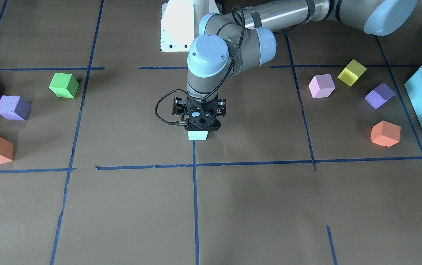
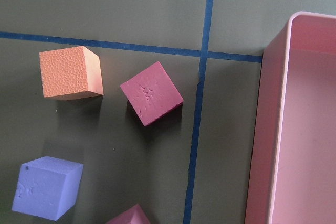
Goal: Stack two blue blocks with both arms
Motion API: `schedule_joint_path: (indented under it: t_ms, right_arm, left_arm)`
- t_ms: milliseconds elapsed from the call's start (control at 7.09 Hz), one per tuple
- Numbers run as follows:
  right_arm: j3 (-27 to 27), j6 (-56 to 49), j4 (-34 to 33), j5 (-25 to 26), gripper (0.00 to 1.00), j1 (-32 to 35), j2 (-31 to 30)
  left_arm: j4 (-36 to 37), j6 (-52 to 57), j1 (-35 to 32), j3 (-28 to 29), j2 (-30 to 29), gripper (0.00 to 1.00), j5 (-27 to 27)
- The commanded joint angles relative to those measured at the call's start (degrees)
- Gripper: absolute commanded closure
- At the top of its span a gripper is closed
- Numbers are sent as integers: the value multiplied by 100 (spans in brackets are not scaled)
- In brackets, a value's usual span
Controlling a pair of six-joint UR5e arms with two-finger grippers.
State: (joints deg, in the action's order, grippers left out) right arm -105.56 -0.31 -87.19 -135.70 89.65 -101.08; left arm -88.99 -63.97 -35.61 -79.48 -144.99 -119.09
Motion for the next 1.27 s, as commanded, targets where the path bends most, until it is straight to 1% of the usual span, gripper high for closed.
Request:
schedule_joint_path:
  t_ms: [0, 141, 282, 423, 564, 705, 846, 987, 1128]
  right_arm:
    - [9, -4, 0, 0, 0, 0, 0]
    - [9, -4, 0, 9, 0, 0, 0]
    - [18, -12, -9, 0, 0, 0, -17]
    - [122, -47, 0, -17, 0, 9, -52]
    - [376, -65, 70, -235, 0, 61, -61]
    - [517, -65, 201, -307, 0, 105, -61]
    - [519, -13, 228, -308, 0, 114, -35]
    - [510, -4, 220, -308, 0, 114, -18]
    - [493, 5, 220, -316, 0, 114, -17]
  left_arm:
    - [135, -28, -42, -381, 6, 0, -26]
    - [580, -19, -104, -819, 15, 0, -52]
    - [1167, 7, -182, -1389, 50, 0, -53]
    - [1495, 68, -262, -2012, 381, 0, -53]
    - [1533, 217, -384, -2723, 1080, 0, -53]
    - [1551, 810, -707, -3174, 1696, 0, -61]
    - [1551, 1433, -1067, -3405, 2207, 0, -61]
    - [1551, 2188, -1610, -3494, 2604, 0, -183]
    - [1551, 2961, -2268, -3495, 3147, 0, -811]
